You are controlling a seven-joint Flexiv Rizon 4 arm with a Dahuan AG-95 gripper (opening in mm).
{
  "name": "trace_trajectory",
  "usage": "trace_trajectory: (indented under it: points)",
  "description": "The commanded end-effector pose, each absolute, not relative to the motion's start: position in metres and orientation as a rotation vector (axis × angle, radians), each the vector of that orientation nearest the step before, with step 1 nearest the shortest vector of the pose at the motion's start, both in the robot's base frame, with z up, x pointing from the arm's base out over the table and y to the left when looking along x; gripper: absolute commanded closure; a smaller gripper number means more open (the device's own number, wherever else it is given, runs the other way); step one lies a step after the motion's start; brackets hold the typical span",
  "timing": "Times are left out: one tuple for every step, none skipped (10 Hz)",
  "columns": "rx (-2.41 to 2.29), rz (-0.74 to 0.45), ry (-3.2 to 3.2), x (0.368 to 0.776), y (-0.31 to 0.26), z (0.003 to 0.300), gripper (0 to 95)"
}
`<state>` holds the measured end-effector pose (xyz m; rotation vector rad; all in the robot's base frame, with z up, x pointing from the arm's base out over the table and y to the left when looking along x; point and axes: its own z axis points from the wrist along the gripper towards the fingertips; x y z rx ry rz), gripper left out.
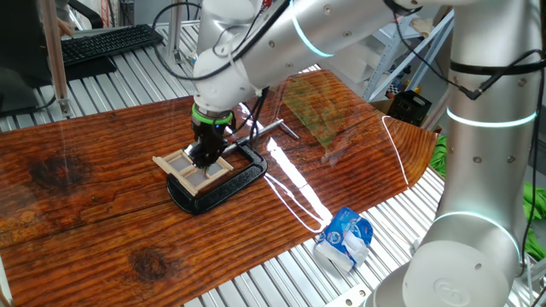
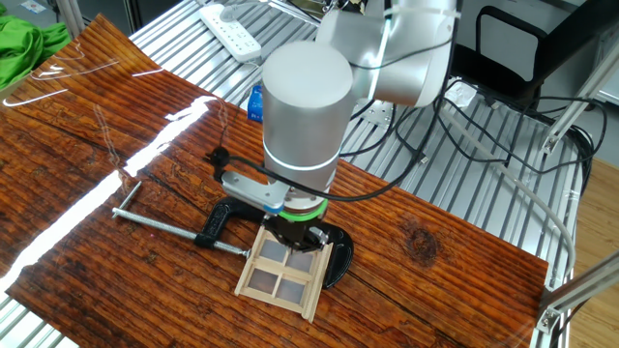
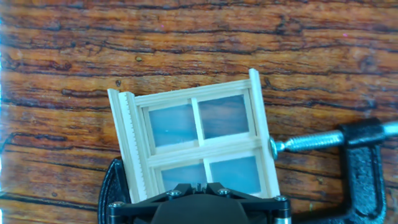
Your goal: Close a sliding window
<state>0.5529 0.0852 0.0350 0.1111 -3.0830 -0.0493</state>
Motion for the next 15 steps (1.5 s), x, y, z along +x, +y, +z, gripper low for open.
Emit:
trace_trajectory:
  points:
    - [0.096,-0.043,-3.089,0.563,0.084,0.049,95.0]
    - [0.107,-0.043,-3.091,0.573,0.081,0.058,95.0]
    - [0.133,-0.036,-3.089,0.582,0.075,0.065,95.0]
    - [0.147,-0.034,-3.086,0.591,0.069,0.069,95.0]
    - [0.161,-0.029,-3.083,0.601,0.062,0.073,95.0]
    - [0.181,-0.031,-3.079,0.614,0.050,0.075,95.0]
    - [0.189,-0.034,-3.075,0.624,0.040,0.077,95.0]
    - [0.195,-0.032,-3.071,0.628,0.036,0.078,95.0]
    - [0.211,-0.031,-3.055,0.638,0.022,0.080,95.0]
    - [0.213,-0.036,-3.047,0.644,0.016,0.081,95.0]
    - [0.224,-0.036,-3.040,0.648,0.010,0.080,95.0]
    - [0.238,-0.040,-3.036,0.652,0.002,0.079,95.0]
    - [0.244,-0.042,-3.035,0.654,-0.005,0.076,95.0]
    - [0.246,-0.041,-3.034,0.655,-0.011,0.074,95.0]
    - [0.248,-0.041,-3.033,0.656,-0.013,0.073,95.0]
